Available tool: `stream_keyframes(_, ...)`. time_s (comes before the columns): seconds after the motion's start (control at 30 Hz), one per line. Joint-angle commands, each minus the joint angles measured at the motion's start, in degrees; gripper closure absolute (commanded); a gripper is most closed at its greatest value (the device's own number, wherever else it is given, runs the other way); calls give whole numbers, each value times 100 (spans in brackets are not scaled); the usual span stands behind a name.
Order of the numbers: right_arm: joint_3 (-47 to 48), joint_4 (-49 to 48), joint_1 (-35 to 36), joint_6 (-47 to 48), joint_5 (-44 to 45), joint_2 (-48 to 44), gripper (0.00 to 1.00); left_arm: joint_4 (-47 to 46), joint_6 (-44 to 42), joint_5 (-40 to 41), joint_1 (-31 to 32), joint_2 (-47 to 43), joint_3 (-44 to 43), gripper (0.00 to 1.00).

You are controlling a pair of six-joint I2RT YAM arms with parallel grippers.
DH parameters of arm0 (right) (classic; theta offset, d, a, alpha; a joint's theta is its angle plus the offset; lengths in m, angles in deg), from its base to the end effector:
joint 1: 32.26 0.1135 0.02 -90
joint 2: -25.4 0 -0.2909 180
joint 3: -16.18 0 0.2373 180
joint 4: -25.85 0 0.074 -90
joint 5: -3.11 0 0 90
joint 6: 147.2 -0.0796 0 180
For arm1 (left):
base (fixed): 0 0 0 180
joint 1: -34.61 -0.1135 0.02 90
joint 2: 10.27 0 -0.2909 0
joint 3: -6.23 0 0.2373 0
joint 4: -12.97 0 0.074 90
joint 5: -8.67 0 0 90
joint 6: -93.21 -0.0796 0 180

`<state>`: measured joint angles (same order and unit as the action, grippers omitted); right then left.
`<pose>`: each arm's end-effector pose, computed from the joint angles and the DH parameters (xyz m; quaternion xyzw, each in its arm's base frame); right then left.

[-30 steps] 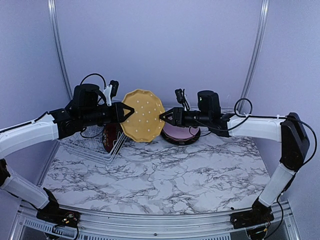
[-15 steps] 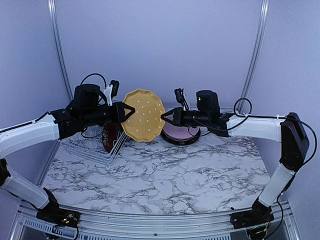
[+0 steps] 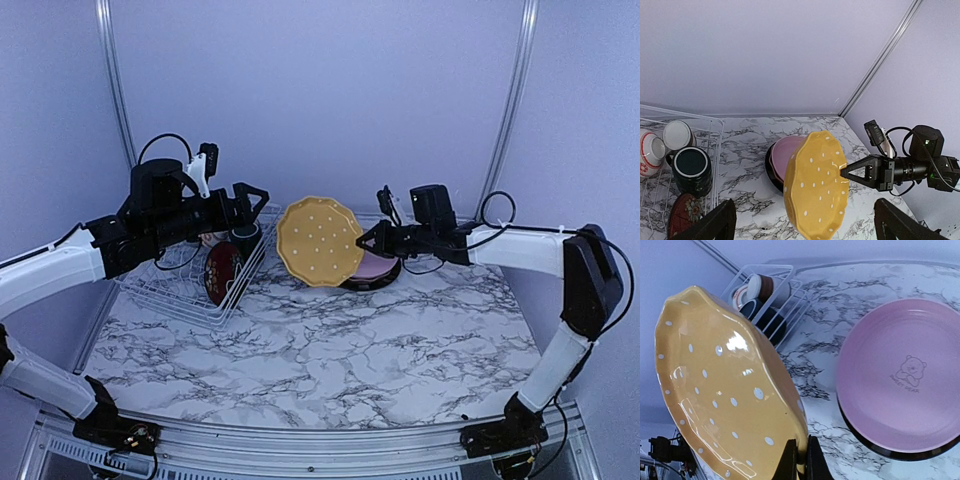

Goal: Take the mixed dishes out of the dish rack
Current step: Pass from the left arm to the right, then place the plate with another plate.

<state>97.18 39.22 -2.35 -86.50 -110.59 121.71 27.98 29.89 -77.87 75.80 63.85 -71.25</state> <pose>0.3392 0.2320 0.2695 -0.1092 0.8413 0.4001 0.3467 0.2497 -0.2121 0.3762 0.0789 0.7711 -0.3331 0.5369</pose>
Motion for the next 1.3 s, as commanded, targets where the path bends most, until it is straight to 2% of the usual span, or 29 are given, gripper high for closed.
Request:
stream_keyframes(0.0,367,92,-474,247,255,-422,100,380,-156,547,-36,-243,-14,1)
stream_keyframes(0.23,323,378,-1129,348,295,-235,100,461,-91,767,-58,-402,207,1)
stream_keyframes(0.5,770,500,-1584,359,283,345,100,592,-78,1020,-58,-399,227,1)
stream_keyframes(0.87,1400,553,-1617,294,254,1152,100,651,-44,1157,-60,-402,236,1)
stream_keyframes(1.27,1770,679,-1617,269,203,1609,100,657,-84,1214,-58,-361,245,1)
